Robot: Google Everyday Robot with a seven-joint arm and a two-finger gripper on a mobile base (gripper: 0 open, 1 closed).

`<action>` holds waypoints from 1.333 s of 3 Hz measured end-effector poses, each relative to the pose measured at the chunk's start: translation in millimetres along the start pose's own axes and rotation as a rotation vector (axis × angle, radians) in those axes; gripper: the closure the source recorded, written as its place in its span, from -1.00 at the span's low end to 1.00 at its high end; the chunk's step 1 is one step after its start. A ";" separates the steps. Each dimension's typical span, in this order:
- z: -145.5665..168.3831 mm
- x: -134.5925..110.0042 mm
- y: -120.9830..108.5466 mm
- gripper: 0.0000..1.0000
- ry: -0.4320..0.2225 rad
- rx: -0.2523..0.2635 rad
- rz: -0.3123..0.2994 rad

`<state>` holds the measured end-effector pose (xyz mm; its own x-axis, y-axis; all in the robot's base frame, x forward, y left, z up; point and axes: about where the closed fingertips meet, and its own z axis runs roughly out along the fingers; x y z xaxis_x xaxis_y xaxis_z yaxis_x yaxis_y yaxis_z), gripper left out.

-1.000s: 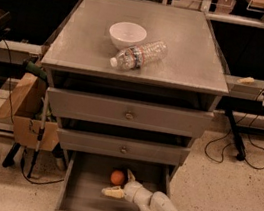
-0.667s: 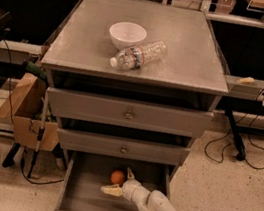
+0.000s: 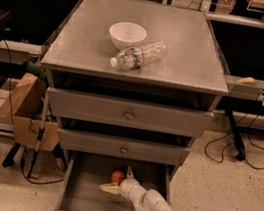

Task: Pick orange from bottom drawer and place on counter

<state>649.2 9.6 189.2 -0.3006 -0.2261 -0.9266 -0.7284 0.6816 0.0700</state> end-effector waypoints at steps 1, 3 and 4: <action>8.1 3.7 -6.3 -1.00 0.045 0.044 -0.033; 20.4 12.4 -25.6 -1.00 0.143 0.125 -0.078; 22.3 17.4 -35.0 -0.98 0.182 0.147 -0.085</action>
Offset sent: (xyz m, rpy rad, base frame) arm 0.0294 -0.0115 -0.0247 -0.2135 0.0148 -0.0937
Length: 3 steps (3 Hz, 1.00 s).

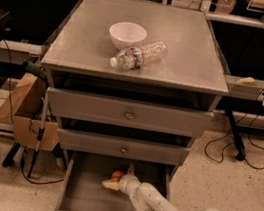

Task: Pick orange from bottom drawer and place on counter

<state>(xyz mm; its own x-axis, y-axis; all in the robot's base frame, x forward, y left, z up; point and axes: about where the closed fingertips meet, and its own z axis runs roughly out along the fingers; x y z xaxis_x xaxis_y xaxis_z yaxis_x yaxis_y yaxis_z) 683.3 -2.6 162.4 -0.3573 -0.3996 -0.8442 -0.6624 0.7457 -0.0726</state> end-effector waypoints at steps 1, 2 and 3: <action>6.9 5.6 0.2 -0.60 0.037 -0.017 -0.012; 10.9 11.0 0.3 -0.13 0.072 -0.037 -0.020; 9.5 17.6 0.1 0.33 0.103 -0.052 -0.026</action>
Offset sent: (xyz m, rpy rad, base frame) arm 0.0039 -0.0029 -0.0233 -0.0779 0.0920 0.0555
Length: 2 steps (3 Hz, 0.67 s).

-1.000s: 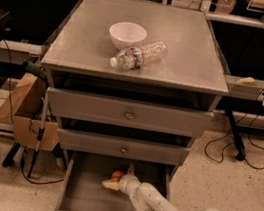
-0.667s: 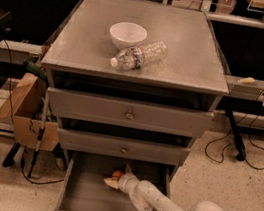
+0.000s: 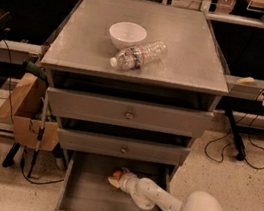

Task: Pick orange from bottom drawer and place on counter

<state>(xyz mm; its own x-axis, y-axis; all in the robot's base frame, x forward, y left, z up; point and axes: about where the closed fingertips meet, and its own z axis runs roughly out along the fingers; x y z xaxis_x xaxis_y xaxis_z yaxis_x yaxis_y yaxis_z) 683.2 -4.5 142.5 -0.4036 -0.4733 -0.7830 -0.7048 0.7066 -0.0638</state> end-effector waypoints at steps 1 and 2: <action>-5.0 7.5 3.8 0.94 0.053 -0.015 -0.012; -6.1 10.5 5.9 1.00 0.081 -0.030 -0.017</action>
Offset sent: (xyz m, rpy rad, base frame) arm -0.0209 -0.0106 -0.0180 -0.1051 0.1308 0.0620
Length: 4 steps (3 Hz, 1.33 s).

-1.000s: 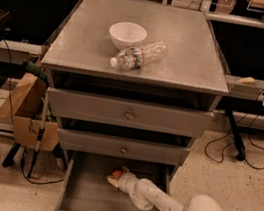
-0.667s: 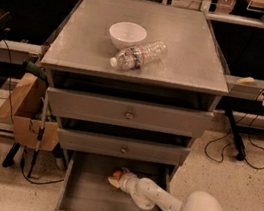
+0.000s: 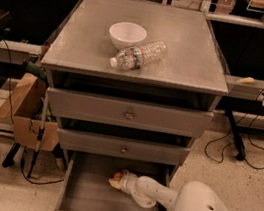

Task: Pick orange from bottom drawer and place on counter

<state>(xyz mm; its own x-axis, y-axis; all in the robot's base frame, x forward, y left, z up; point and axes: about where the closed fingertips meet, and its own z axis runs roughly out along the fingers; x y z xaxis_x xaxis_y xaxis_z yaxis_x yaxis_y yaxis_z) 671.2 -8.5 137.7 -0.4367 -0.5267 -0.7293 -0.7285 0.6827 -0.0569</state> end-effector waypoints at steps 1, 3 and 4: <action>-18.9 -3.9 5.6 1.00 0.007 -0.037 -0.020; -117.3 -31.7 11.3 1.00 -0.056 -0.111 -0.102; -180.3 -51.5 3.5 1.00 -0.058 -0.151 -0.147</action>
Offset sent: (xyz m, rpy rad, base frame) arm -0.0646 -0.0325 0.1020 0.0373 -0.0371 0.1551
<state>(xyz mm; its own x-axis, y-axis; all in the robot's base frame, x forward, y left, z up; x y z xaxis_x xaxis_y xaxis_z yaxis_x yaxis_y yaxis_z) 596.0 -70.3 297.9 -0.2918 -0.5824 -0.7587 -0.8550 0.5144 -0.0660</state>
